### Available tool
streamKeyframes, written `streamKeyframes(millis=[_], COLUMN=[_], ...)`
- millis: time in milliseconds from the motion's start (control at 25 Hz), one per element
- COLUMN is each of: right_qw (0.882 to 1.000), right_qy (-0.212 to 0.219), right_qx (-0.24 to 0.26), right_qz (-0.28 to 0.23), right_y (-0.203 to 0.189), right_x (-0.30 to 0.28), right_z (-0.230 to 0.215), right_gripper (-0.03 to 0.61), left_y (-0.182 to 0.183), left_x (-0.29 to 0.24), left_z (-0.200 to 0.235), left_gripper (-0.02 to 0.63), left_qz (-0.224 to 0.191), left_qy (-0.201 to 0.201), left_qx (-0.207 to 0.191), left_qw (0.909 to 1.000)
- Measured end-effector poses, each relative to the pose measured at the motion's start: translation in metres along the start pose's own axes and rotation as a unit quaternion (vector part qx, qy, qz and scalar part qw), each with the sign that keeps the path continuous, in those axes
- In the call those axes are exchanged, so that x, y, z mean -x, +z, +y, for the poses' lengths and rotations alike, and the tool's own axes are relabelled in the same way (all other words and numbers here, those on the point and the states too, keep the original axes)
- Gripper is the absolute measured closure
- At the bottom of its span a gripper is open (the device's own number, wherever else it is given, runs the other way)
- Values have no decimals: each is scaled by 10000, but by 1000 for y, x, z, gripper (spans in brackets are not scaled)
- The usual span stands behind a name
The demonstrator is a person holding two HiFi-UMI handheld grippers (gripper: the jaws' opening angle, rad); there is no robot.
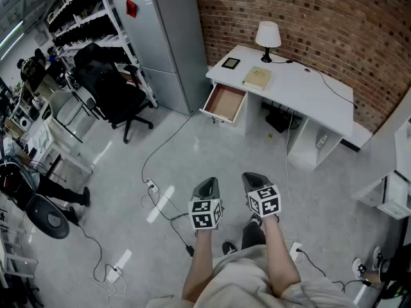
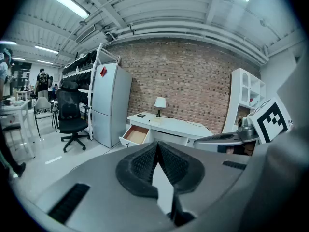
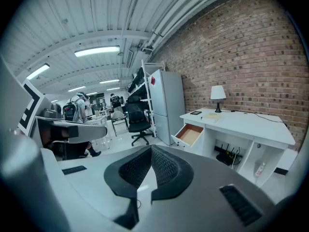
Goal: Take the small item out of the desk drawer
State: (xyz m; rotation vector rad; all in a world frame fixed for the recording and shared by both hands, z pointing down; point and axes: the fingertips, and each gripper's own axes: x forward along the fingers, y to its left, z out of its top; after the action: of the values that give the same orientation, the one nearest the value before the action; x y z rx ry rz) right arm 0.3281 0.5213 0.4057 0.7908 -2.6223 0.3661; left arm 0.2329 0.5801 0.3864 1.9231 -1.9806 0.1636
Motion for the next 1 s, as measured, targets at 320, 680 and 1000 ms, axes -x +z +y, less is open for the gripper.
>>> streamKeyframes(millis=[320, 680, 1000], right_qw=[9999, 9972, 9943], right_qy=[-107, -258, -34], right_qx=[123, -235, -430], right_qz=[57, -662, -979], right_y=[2, 24, 65], right_x=[-2, -13, -78], right_z=[4, -33, -68], right_gripper=[554, 554, 554], left_y=[3, 0, 23], left_x=[9, -13, -67], left_z=[18, 54, 98], left_gripper=[597, 597, 597], left_qz=[-35, -34, 52], left_qy=[53, 350, 510], left_qx=[87, 328, 253], left_qw=[9999, 9988, 9984])
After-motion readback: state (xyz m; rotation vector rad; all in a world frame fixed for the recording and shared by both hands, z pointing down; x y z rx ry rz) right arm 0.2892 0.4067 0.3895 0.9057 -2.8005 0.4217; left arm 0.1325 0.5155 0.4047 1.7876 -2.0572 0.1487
